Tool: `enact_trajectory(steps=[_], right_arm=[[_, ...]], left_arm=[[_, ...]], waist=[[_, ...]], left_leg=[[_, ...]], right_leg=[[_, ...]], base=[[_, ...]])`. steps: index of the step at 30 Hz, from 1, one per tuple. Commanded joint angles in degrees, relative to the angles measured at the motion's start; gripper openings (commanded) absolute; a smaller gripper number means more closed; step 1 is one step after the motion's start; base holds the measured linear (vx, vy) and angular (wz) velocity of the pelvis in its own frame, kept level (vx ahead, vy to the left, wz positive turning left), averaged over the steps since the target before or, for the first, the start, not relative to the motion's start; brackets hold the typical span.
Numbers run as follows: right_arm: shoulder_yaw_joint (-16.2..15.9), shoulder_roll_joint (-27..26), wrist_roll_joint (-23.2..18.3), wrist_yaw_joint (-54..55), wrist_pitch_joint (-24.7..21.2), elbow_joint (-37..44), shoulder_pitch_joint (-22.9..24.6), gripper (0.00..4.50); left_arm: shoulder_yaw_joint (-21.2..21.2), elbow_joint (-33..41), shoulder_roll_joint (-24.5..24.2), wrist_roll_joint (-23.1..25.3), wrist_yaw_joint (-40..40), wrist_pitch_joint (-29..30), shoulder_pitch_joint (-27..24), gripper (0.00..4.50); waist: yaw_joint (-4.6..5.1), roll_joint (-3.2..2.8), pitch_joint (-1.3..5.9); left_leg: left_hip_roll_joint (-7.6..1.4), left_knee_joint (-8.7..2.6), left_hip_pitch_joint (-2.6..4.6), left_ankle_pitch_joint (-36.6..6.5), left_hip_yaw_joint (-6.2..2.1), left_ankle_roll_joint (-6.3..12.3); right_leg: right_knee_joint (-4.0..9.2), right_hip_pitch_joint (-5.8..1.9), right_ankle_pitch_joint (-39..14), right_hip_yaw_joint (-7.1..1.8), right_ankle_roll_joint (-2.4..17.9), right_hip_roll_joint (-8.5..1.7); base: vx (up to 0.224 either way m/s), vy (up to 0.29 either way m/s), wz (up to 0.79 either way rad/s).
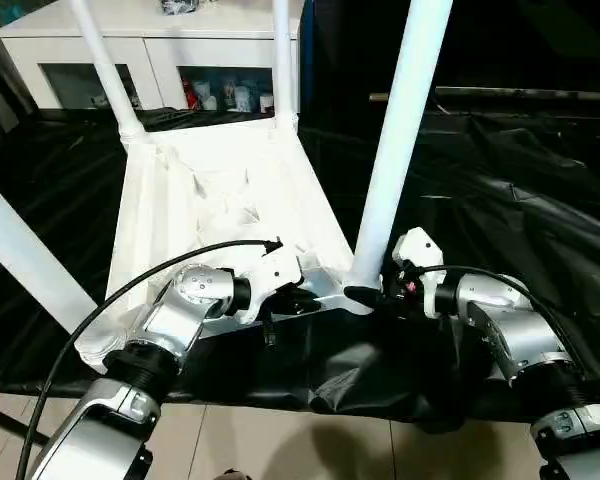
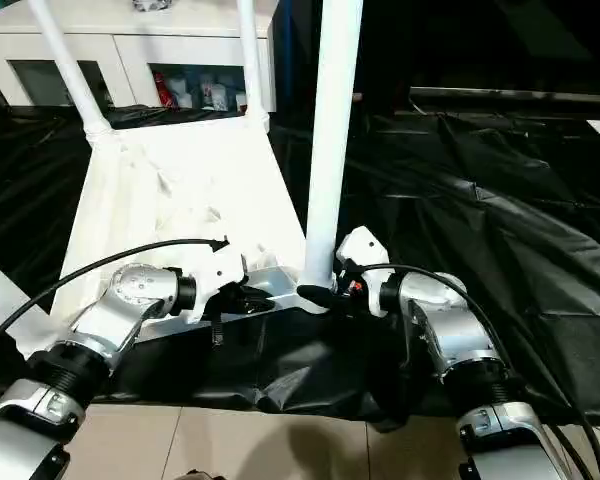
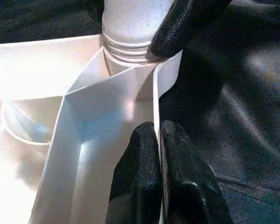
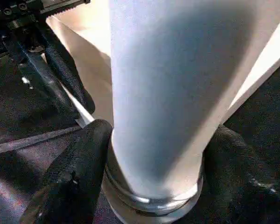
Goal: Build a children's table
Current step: Rotate leg to tighten
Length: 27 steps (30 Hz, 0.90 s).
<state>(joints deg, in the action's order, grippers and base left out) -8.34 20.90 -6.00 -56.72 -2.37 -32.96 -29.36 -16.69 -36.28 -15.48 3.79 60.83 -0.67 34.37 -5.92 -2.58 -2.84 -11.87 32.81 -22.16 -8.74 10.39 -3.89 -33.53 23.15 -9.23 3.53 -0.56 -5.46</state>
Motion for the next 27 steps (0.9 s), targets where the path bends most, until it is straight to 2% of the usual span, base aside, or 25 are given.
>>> enact_trajectory(steps=[1, 5, 6, 7, 8, 9, 11, 13, 14, 15, 17, 18, 19, 20, 21, 22, 24, 25, 26, 27], right_arm=[[0.83, -1.31, -0.87, 1.1, -1.34, 0.06, 0.28, 2.66], [1.73, -2.72, -0.7, 4.97, -1.9, -0.25, 0.74, 2.64], [4.55, -6.4, 0.3, 17.05, -2.97, -2.75, 0.68, 2.64], [6.44, -8.55, 0.53, 24.01, -3.95, -4.32, 0.35, 2.64], [7.66, -9.9, 0.57, 28.26, -4.65, -5.28, 0.11, 2.64], [7.99, -10.28, 0.56, 29.42, -4.92, -5.43, 0.04, 2.64], [9.85, -12.63, 0.82, 37.01, -6.59, -6.44, -0.55, 2.64], [10.46, -13.58, 1.13, 39.85, -7.16, -6.79, -0.8, 2.64], [10.71, -14.79, 1.41, 41.95, -6.86, -6.89, -1.04, 2.64], [10.11, -16.42, 1.46, 41.85, -6.07, -6.48, -1.26, 2.64], [9.64, -16.98, 1.67, 41.49, -5.36, -6.23, -1.32, 2.64], [9.32, -17.3, 1.75, 40.86, -4.52, -5.98, -1.38, 2.64], [9.11, -17.6, 1.79, 40.52, -3.96, -5.67, -1.39, 2.64], [9.14, -17.82, 1.18, 39.4, -3.16, -5.26, -1.4, 2.99], [9.14, -17.82, 1.18, 39.4, -3.16, -5.26, -1.4, 2.99], [9.12, -17.81, 0.37, 37.65, -2.57, -4.75, -1.43, 3.34], [8.55, -16.93, -0.58, 34.54, -1.68, -3.8, -1.57, 3.39], [8.33, -16.27, -0.78, 33.22, -1.63, -3.44, -1.65, 3.46], [8.21, -15.84, -0.93, 32.33, -1.63, -3.22, -1.7, 3.6], [7.71, -14.67, -1.3, 29.58, -2.17, -2.56, -1.68, 3.73]], left_arm=[[0.0, 0.78, 1.01, -1.51, 0.31, -0.22, -0.44, 0.0], [0.29, -0.17, 1.66, -1.03, -1.58, 0.39, 0.09, 0.0], [0.78, -3.07, 3.75, 0.6, -7.36, 1.54, 1.85, 0.0], [0.9, -4.86, 5.08, 1.68, -10.95, 2.08, 3.0, 0.0], [0.94, -6.0, 5.9, 2.38, -13.19, 2.38, 3.75, 0.0], [1.01, -6.3, 6.24, 2.48, -13.86, 2.61, 3.98, 0.0], [1.39, -8.24, 8.53, 3.1, -18.24, 4.24, 5.5, 0.0], [1.49, -8.94, 9.52, 3.41, -20.16, 4.82, 6.11, 0.0], [1.56, -9.57, 10.84, 3.49, -21.77, 5.57, 6.75, 0.0], [1.22, -9.92, 12.51, 3.52, -22.57, 5.83, 7.34, 0.0], [1.12, -10.18, 13.09, 3.47, -22.42, 5.52, 7.52, 0.0], [1.07, -10.31, 13.36, 3.46, -22.09, 5.08, 7.59, 0.0], [1.07, -10.57, 13.55, 3.45, -21.83, 4.56, 7.65, 0.0], [0.94, -10.59, 13.31, 3.47, -21.17, 3.89, 7.51, 0.0], [0.94, -10.59, 13.31, 3.47, -21.17, 3.89, 7.51, 0.0], [0.82, -10.39, 12.84, 3.32, -20.07, 3.0, 7.24, 0.0], [0.9, -9.64, 11.64, 2.71, -17.99, 2.36, 6.54, 0.0], [0.83, -9.35, 11.03, 2.53, -17.23, 2.11, 6.26, 0.0], [0.76, -9.17, 10.62, 2.42, -16.72, 1.88, 6.08, 0.0], [0.71, -8.52, 9.72, 2.0, -15.15, 1.04, 5.59, 0.0]], waist=[[-0.02, 1.53, 4.19], [0.19, 1.51, 4.03], [0.36, 1.04, 3.93], [0.86, 1.05, 3.52], [1.06, 1.2, 3.59], [1.25, 1.26, 3.6], [1.3, 0.78, 3.61], [1.38, 1.13, 3.67], [1.27, 0.73, 3.71], [1.31, 0.57, 3.71], [1.22, 0.85, 3.88], [1.17, 0.62, 3.89], [1.18, 0.77, 3.93], [1.09, 0.83, 3.97], [1.08, 0.81, 3.97], [1.08, 0.93, 3.96], [0.98, 0.87, 4.07], [1.02, 1.05, 4.0], [0.92, 0.96, 3.98], [0.93, 1.14, 3.93]], left_leg=[[-1.0, -3.08, 0.89, -11.39, 0.17, 4.31], [-0.95, -3.25, 0.95, -12.79, 0.12, 3.66], [-0.95, -3.28, 1.0, -13.79, 0.12, 3.2], [-0.64, -3.54, 1.17, -15.77, 0.12, 1.54], [-0.49, -3.64, 1.36, -17.55, -0.18, -0.03], [-0.53, -3.73, 1.36, -18.3, -0.28, -0.23], [-0.55, -3.75, 1.59, -19.66, -0.39, -0.43], [-0.46, -3.78, 1.32, -19.46, -0.36, -0.14], [-0.48, -3.75, 1.38, -19.41, -0.42, -0.17], [-0.47, -3.73, 1.44, -19.6, -0.37, -0.24], [-0.49, -3.75, 1.23, -19.07, -0.42, 0.03], [-0.5, -3.73, 1.21, -19.01, -0.44, 0.14], [-0.47, -3.71, 1.09, -18.57, -0.39, 0.44], [-0.46, -3.65, 1.08, -18.14, -0.34, 0.72], [-0.49, -3.63, 1.08, -17.9, -0.34, 0.82], [-0.48, -3.65, 1.01, -17.63, -0.33, 0.94], [-0.52, -3.6, 1.01, -17.26, -0.32, 1.62], [-0.52, -3.58, 0.89, -16.76, -0.27, 1.89], [-0.53, -3.55, 0.94, -16.64, -0.23, 2.1], [-0.52, -3.54, 0.91, -16.6, -0.19, 2.18]], right_leg=[[3.13, -2.66, -13.05, -1.59, 12.81, -2.34], [3.38, -2.56, -15.19, -1.55, 12.44, -2.35], [3.48, -2.27, -16.5, -1.71, 12.12, -2.39], [4.04, -1.92, -20.07, -1.71, 11.23, -2.24], [4.31, -2.05, -23.78, -1.56, 9.98, -2.42], [4.42, -2.11, -25.08, -1.48, 9.39, -2.45], [4.74, -1.89, -25.92, -1.53, 8.62, -2.45], [4.81, -2.05, -25.18, -1.52, 8.27, -2.33], [4.76, -1.94, -24.47, -1.54, 8.36, -2.32], [4.82, -1.78, -24.06, -1.6, 8.5, -2.3], [4.57, -2.12, -21.37, -1.54, 9.07, -2.23], [4.51, -2.11, -20.72, -1.56, 9.25, -2.25], [4.4, -2.23, -19.46, -1.56, 9.53, -2.2], [4.3, -2.28, -18.51, -1.6, 9.89, -2.23], [4.25, -2.29, -18.16, -1.6, 10.06, -2.25], [4.2, -2.37, -17.85, -1.59, 10.18, -2.22], [4.14, -2.51, -17.1, -1.59, 10.49, -2.38], [4.09, -2.54, -16.61, -1.57, 10.71, -2.28], [4.1, -2.52, -16.84, -1.57, 10.86, -2.36], [4.15, -2.53, -17.15, -1.58, 10.83, -2.37]], base=[[0.0, 0.0, 0.0], [0.0, 0.0, 0.0], [0.0, 0.0, 0.0], [0.0, 0.0, 0.0], [0.0, 0.0, 0.0], [0.0, 0.0, 0.0], [0.0, 0.0, 0.0], [0.0, 0.0, 0.0], [0.0, 0.0, 0.0], [0.0, 0.0, 0.0], [0.0, 0.0, 0.0], [0.0, 0.0, 0.0], [0.0, 0.0, 0.0], [0.0, 0.0, 0.0], [0.0, 0.0, 0.0], [0.0, 0.0, 0.0], [0.0, 0.0, 0.0], [0.0, 0.0, 0.0], [0.0, 0.0, 0.0], [0.0, 0.0, 0.0]])
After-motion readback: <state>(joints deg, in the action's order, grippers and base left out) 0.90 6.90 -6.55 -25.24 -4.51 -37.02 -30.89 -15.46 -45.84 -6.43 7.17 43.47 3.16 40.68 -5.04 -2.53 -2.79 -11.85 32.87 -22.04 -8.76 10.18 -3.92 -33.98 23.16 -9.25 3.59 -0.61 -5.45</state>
